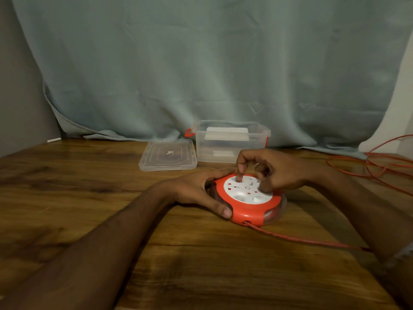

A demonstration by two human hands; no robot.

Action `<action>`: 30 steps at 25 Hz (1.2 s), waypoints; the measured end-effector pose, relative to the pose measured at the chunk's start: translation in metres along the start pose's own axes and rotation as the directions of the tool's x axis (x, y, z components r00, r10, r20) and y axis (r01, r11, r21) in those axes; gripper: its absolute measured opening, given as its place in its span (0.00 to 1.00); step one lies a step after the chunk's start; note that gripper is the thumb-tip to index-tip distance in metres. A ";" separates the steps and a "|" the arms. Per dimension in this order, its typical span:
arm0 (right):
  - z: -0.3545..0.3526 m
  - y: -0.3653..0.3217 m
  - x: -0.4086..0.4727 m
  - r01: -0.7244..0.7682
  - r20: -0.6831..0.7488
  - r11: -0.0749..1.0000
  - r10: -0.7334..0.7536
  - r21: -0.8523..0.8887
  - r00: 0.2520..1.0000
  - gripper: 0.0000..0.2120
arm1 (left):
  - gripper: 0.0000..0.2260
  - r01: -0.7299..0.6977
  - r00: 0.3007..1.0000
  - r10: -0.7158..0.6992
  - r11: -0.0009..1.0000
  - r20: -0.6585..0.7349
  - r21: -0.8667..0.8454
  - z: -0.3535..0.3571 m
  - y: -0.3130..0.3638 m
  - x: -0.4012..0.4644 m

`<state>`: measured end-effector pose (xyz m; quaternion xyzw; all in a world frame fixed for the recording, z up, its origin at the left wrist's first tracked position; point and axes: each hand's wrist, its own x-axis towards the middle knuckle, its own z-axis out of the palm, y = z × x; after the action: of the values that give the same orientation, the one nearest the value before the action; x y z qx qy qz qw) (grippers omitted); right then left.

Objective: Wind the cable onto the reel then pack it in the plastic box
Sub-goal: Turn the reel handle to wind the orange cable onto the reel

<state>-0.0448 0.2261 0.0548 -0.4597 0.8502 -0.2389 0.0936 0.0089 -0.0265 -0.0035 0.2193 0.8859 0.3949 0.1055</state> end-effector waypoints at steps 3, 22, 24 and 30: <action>-0.002 0.003 0.001 -0.041 0.092 0.995 0.049 -0.095 0.995 0.24 | 0.43 -0.001 1.000 0.001 1.000 0.003 -0.004 -0.001 -0.002 0.002; 0.004 0.004 0.002 -0.060 -0.065 0.980 0.048 -0.191 0.997 0.18 | 0.58 -0.003 0.998 0.004 1.000 -0.055 0.029 -0.001 -0.010 0.004; 0.006 0.003 0.003 -0.055 -0.069 0.975 0.041 -0.217 0.997 0.15 | 0.60 -0.007 0.998 0.009 0.999 -0.064 0.039 -0.001 -0.012 0.005; 0.015 -0.004 0.006 -0.110 -0.164 0.941 0.059 -0.321 0.985 0.19 | 0.62 -0.003 0.997 0.009 0.997 -0.080 0.077 -0.001 -0.017 0.009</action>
<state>-0.0396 0.2140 0.0442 -0.4124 0.9017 -0.1240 -0.0393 -0.0042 -0.0328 -0.0158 0.2098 0.9034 0.3691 0.0602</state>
